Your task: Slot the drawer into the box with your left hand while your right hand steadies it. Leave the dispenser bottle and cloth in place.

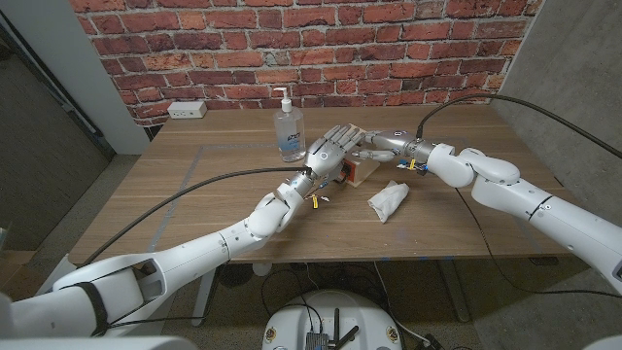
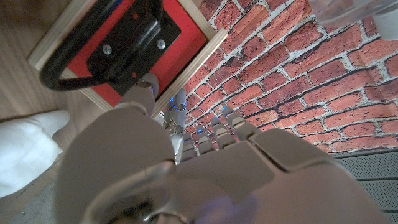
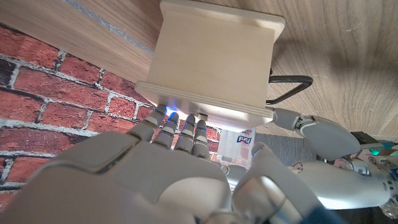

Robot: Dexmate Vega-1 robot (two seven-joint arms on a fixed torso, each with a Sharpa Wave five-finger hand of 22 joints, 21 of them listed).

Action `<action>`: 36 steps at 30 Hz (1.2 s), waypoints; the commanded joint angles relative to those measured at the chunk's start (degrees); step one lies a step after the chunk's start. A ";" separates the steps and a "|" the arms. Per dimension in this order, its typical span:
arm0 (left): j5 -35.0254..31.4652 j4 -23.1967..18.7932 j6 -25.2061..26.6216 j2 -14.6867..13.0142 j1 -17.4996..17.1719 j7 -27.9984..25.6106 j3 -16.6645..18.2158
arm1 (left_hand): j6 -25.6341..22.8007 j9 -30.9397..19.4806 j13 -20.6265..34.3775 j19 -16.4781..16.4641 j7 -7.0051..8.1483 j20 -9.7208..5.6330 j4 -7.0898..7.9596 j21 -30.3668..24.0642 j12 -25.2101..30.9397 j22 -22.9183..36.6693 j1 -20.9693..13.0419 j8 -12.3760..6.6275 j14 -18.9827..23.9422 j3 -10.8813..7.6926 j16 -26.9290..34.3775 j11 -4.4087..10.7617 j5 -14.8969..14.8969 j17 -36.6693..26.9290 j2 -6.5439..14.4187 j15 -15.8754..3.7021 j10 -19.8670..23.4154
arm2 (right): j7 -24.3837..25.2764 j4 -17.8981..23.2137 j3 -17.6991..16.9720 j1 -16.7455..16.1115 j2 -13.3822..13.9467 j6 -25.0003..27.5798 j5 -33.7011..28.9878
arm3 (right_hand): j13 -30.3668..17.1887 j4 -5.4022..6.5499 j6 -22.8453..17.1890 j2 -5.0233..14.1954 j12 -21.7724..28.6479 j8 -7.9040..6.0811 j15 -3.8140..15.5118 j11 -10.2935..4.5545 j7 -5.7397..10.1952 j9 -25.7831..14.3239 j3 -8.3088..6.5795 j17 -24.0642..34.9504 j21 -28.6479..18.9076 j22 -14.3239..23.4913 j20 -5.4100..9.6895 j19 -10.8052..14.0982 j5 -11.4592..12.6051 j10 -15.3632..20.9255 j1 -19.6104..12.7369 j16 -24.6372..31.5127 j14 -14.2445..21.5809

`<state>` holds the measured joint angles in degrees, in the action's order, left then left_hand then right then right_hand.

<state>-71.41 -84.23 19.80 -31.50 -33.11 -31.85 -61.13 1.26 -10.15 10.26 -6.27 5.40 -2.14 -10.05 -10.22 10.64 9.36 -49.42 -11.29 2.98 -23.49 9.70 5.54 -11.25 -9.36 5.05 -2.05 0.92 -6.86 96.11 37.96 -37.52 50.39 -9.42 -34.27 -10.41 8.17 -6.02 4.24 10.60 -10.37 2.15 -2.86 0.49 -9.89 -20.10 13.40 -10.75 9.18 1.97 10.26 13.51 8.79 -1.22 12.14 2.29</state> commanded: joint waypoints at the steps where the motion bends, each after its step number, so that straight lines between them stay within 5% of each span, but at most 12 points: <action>1: 0.19 -2.99 0.07 -1.77 -1.29 0.97 0.53 | 0.19 -0.09 0.09 -0.44 0.49 -5.17 0.11 -0.20 0.29 0.02 -0.80 0.03 0.68 0.25 0.39 -0.04 -0.28 -0.11 -0.13 -1.93 0.17 | -0.03 0.43 -0.08 -0.18 -0.08 0.35 -0.18 | 0.05 0.25 -0.22 2.41 0.16 -0.32 2.99 -0.01 -0.35 -0.09 -0.26 0.14 -0.16 0.32 3.48 0.71 0.03 0.25 0.27 0.51 0.48; 36: 1.55 -12.70 -1.19 -6.65 -8.01 5.04 7.13 | -0.79 -0.09 0.07 -0.95 1.70 -5.88 0.99 -0.34 0.54 0.04 1.37 -0.18 1.35 1.70 0.49 1.19 0.10 -0.13 -0.84 -2.45 1.21 | 0.66 4.50 -1.56 -1.88 0.77 2.83 -1.38 | 0.04 0.10 0.18 2.45 0.06 -0.21 2.89 -0.31 0.09 -0.11 -0.40 0.22 -0.08 0.32 3.21 0.97 0.06 -0.09 0.07 0.36 0.19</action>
<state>-71.26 -94.40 19.78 -36.90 -39.32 -27.82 -56.17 0.60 -10.15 10.12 -6.79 6.47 -2.04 -9.00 -10.22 10.64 9.36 -48.57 -11.29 3.60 -22.10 9.97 6.41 -11.25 -9.36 4.22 -2.05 1.78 -6.61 98.99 37.31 -38.54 50.67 -7.84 -35.47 -10.41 8.17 -6.02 4.24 10.60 -10.37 2.15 -2.86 0.49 -9.89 -20.10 13.47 -10.81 9.33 2.47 10.76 13.51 8.79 -1.22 12.13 2.29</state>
